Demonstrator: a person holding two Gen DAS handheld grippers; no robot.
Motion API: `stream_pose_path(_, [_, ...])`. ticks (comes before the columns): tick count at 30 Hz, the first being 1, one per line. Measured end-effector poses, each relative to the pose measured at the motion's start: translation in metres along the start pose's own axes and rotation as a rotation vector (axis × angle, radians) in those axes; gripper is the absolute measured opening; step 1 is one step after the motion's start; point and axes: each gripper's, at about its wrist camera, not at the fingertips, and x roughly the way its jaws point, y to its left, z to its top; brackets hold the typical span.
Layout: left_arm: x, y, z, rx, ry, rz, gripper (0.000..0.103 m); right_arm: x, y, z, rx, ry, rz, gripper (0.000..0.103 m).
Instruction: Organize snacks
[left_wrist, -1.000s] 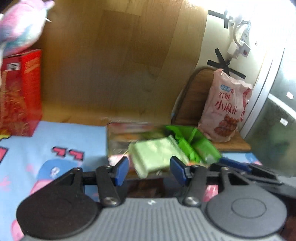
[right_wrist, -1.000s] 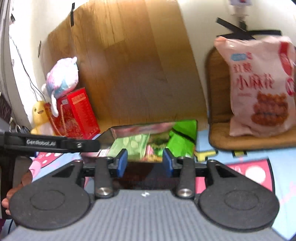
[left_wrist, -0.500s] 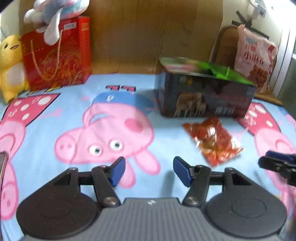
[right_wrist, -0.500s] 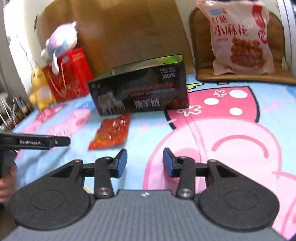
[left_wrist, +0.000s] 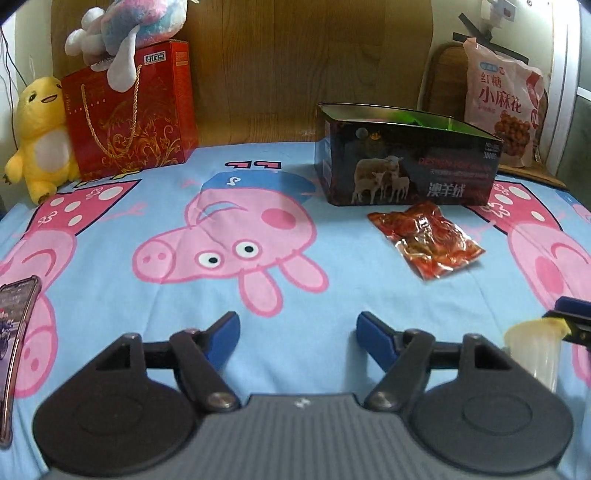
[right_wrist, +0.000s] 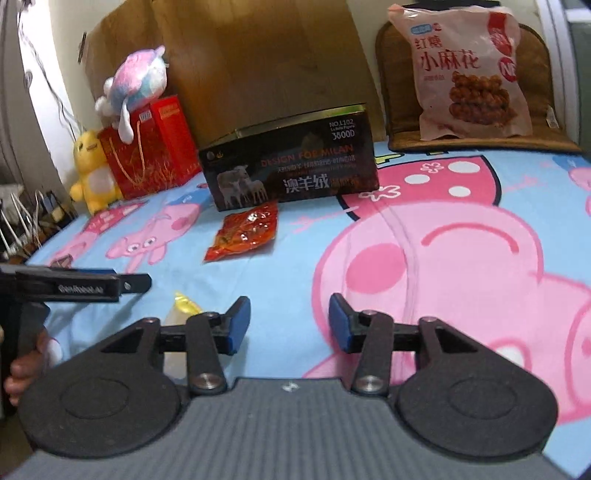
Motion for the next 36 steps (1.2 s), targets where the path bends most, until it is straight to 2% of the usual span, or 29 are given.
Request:
stream_pose_path(7, [-0.001,-0.003,-0.008,0.001,-0.043,0.010,0.078,-0.008,0.000,-0.011,0.080,-0.061,-0.006,0.054])
stream_pose_path(11, [-0.003,-0.003,-0.012,-0.007,-0.054,0.016,0.080,-0.012,0.002,-0.016,0.085,-0.081,-0.020,0.055])
stream_pose_path(14, [-0.004,-0.003,-0.015,-0.002,-0.063,0.022,0.086,-0.015,0.001,-0.019,0.104,-0.089,0.008,0.068])
stream_pose_path(16, [-0.003,-0.001,-0.016,-0.007,-0.068,0.021,0.087,-0.015,0.004,-0.020,0.096,-0.089,0.027,0.085])
stream_pose_path(18, [-0.003,0.000,-0.016,-0.007,-0.071,0.021,0.088,-0.014,0.011,-0.022,0.063,-0.092,0.014,0.089])
stream_pose_path(22, [-0.003,0.000,-0.017,-0.007,-0.074,0.021,0.089,-0.012,0.021,-0.026,-0.006,-0.095,-0.013,0.095])
stream_pose_path(27, [-0.001,-0.001,-0.015,-0.010,-0.065,0.023,0.095,-0.009,0.026,-0.028,-0.047,-0.098,-0.011,0.102])
stream_pose_path(36, [0.000,0.000,-0.015,-0.012,-0.063,0.027,0.096,-0.006,0.030,-0.027,-0.079,-0.092,-0.011,0.103])
